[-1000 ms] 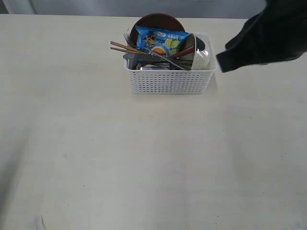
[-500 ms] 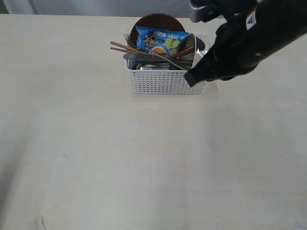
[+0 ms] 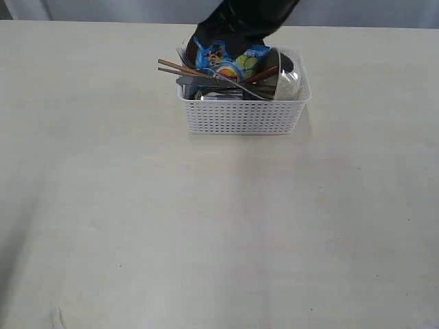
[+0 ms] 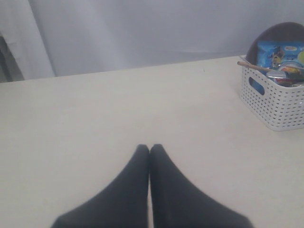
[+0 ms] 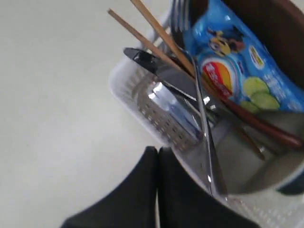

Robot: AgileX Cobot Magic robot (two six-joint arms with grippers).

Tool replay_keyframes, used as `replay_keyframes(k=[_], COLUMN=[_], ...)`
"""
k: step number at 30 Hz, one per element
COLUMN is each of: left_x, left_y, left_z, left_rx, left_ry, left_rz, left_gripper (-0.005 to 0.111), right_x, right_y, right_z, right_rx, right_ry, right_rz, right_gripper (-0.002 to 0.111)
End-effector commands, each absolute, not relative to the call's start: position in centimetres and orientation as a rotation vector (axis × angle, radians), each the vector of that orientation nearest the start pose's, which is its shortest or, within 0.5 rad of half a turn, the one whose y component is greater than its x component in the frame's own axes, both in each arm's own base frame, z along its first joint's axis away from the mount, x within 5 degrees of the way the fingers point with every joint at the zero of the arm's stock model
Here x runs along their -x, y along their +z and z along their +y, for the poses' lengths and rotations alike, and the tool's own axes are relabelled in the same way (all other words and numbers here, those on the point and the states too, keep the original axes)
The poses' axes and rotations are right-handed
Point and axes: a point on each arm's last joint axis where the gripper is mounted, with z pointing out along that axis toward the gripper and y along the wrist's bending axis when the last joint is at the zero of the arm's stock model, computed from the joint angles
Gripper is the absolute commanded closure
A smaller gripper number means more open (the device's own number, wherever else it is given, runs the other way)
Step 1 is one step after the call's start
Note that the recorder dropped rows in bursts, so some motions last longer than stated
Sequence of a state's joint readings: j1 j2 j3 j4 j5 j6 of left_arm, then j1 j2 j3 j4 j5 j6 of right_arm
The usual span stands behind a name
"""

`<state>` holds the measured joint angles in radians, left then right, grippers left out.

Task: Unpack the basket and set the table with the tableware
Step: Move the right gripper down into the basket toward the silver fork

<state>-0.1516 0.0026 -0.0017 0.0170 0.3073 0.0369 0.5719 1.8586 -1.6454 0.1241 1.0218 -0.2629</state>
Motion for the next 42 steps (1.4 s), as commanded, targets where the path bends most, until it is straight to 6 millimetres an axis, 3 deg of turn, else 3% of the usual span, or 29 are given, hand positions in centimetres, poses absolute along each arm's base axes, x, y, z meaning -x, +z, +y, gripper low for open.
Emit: replay_keyframes(k=[1,8,13,16,19,22,28,33,42], left_x=[-5.4,-5.4,-5.4,-5.4,-5.4,-5.4,-5.4,-5.4,-5.4], left_y=[18.6,18.6,18.6,18.6,18.6,18.6,18.6,18.6,18.6], left_z=[-0.8,-0.8,-0.8,-0.8,-0.8,-0.8,-0.8,-0.8,-0.8], left_rx=[-0.173,-0.173,-0.173,-0.173,-0.173,-0.173,-0.173,-0.173,-0.173], left_ry=[-0.070,-0.070,-0.070,-0.070,-0.070,-0.070,-0.070,-0.070,-0.070], left_rz=[1.775,1.775,1.775,1.775,1.775,1.775,1.775,1.775,1.775], left_gripper=[0.107,0.107,0.107,0.107,0.107,0.107,0.107,0.107,0.107], right_x=[-35.2,-37.5,-39.5,-40.3,-40.8,-40.8,-40.6,-41.0,-41.6], right_y=[28.7,26.0,24.7,24.4,24.4,24.4,23.3,21.2,19.6], right_z=[24.3,24.9,23.0,21.9,21.3,21.3,22.9,23.2,23.5], right_rx=[1.192,1.257,1.170,1.103,1.042,1.038,1.099,1.122,1.133], right_ry=[0.265,0.239,0.240,0.315,0.388,0.389,0.442,0.438,0.419], right_rz=[2.473,2.482,2.542,2.567,2.577,2.571,2.543,2.579,2.558], right_gripper=[0.108,0.108,0.108,0.097,0.076,0.064,0.066,0.068,0.068])
